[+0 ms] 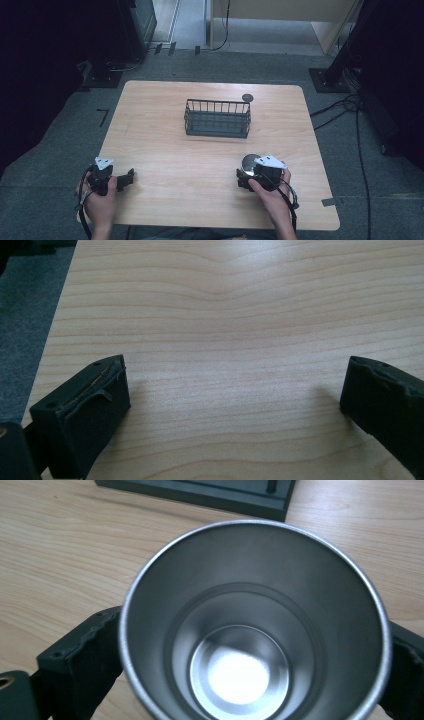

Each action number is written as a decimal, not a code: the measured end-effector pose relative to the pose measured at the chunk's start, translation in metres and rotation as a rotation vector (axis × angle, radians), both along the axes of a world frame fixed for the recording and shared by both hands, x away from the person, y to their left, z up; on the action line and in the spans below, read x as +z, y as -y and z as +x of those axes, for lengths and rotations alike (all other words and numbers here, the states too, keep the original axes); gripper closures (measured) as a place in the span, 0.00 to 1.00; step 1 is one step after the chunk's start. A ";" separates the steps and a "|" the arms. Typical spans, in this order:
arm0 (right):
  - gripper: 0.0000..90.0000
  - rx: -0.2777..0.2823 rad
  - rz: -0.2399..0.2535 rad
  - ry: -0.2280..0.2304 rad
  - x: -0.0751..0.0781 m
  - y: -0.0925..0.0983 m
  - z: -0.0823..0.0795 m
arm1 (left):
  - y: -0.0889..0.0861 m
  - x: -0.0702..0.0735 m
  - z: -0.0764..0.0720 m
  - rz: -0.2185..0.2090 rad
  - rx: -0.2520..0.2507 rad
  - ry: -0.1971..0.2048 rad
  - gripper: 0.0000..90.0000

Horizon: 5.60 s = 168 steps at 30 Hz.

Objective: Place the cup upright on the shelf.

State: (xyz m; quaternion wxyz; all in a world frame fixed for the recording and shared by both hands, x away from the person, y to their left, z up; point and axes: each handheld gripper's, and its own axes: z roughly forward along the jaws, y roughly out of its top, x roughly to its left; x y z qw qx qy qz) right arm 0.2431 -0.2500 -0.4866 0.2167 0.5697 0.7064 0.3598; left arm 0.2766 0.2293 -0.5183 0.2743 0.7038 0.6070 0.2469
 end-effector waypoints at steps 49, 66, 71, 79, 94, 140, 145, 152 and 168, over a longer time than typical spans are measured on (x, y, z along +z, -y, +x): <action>0.20 0.016 -0.027 0.103 0.056 -0.019 0.032 | 0.001 0.000 0.000 -0.001 -0.004 0.001 0.00; 0.20 0.025 -0.019 0.114 0.090 -0.031 0.066 | 0.001 0.000 0.000 -0.003 -0.002 0.003 0.00; 0.20 0.027 -0.015 0.128 0.098 -0.031 0.074 | 0.001 0.000 0.000 -0.003 -0.003 0.002 0.00; 0.20 0.032 -0.029 0.151 0.112 -0.036 0.091 | 0.001 0.000 0.000 -0.002 -0.003 0.001 0.00; 0.20 0.035 -0.048 0.196 0.123 -0.048 0.129 | 0.001 0.000 0.000 -0.001 -0.004 0.000 0.00; 0.20 -0.005 -0.066 0.036 0.045 -0.052 0.192 | 0.001 0.000 0.000 -0.001 -0.006 0.001 0.00; 0.14 0.005 -0.055 0.025 0.048 -0.050 0.194 | 0.001 0.000 0.000 -0.001 -0.006 0.001 0.00; 0.00 0.017 -0.072 0.046 0.058 -0.050 0.188 | 0.001 0.000 0.000 -0.001 -0.006 0.001 0.00; 0.00 -0.005 -0.034 0.129 0.088 -0.029 0.152 | 0.001 0.000 0.000 -0.002 -0.006 0.001 0.00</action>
